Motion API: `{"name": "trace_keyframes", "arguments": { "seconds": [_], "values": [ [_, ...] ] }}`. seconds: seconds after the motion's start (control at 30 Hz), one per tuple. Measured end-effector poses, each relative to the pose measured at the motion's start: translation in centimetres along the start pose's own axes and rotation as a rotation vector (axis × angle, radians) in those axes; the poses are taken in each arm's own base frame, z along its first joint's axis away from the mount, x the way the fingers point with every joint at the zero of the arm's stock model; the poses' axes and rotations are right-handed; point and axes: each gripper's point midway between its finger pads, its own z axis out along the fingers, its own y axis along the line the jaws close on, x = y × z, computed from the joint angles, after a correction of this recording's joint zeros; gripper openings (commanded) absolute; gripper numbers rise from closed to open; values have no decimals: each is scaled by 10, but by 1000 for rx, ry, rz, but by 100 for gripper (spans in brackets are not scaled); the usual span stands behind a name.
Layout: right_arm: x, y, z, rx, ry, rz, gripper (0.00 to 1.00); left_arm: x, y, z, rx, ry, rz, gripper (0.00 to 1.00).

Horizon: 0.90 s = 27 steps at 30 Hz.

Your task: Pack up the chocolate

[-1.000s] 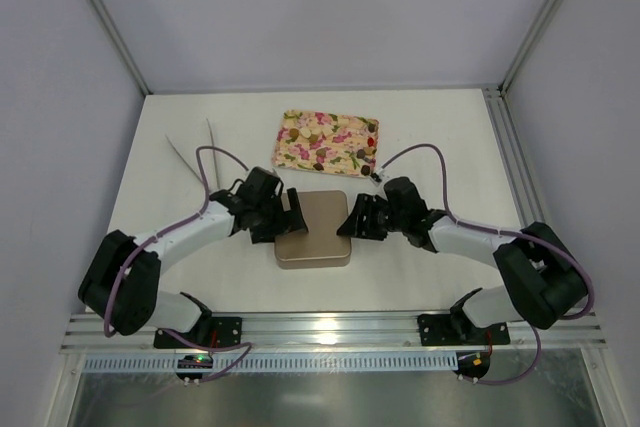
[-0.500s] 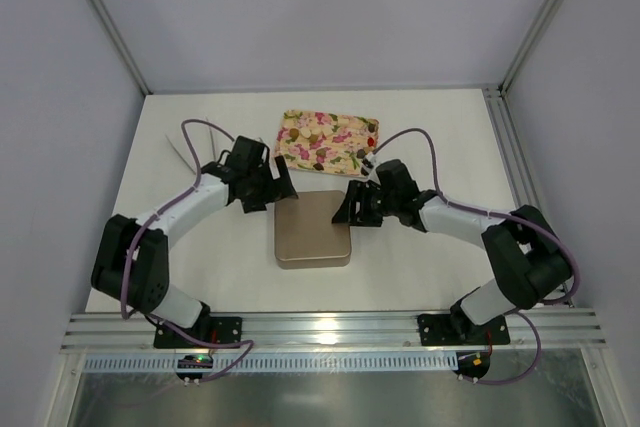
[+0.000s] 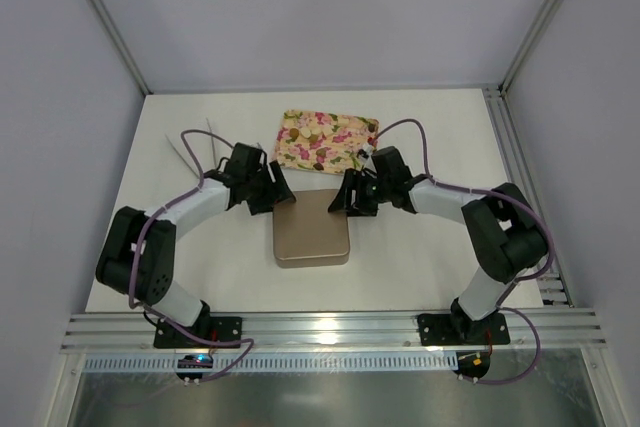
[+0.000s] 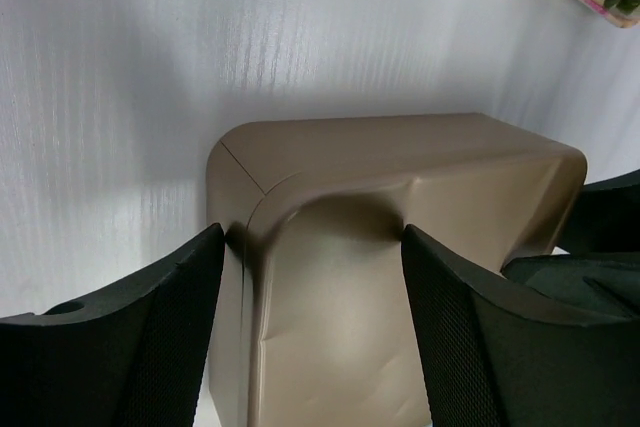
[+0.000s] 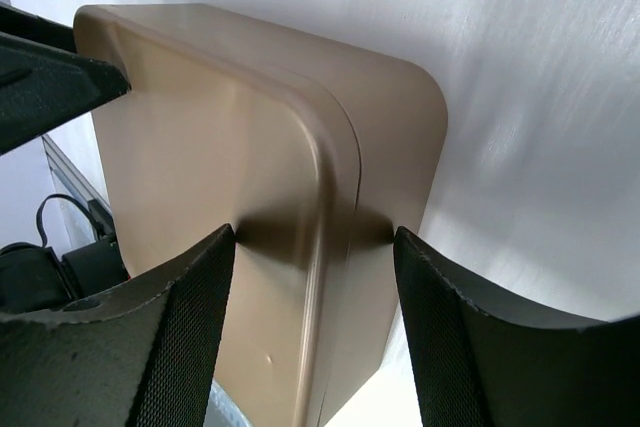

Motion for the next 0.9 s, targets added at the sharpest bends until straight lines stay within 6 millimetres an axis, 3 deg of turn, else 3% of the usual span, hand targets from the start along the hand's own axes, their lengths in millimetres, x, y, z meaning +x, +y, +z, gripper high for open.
{"name": "trace_keyframes", "arguments": {
  "seconds": [0.33, 0.67, 0.9],
  "values": [
    [-17, -4, 3, 31, 22, 17, 61, 2, 3, 5, 103, -96, -58, 58],
    [-18, -8, -1, 48, 28, 17, 61, 1, 2, 4, 165, -150, -80, 45],
    [-16, -9, -5, 67, 42, 5, 62, 6, 2, -2, 162, -139, -75, 54]
  ]
}}
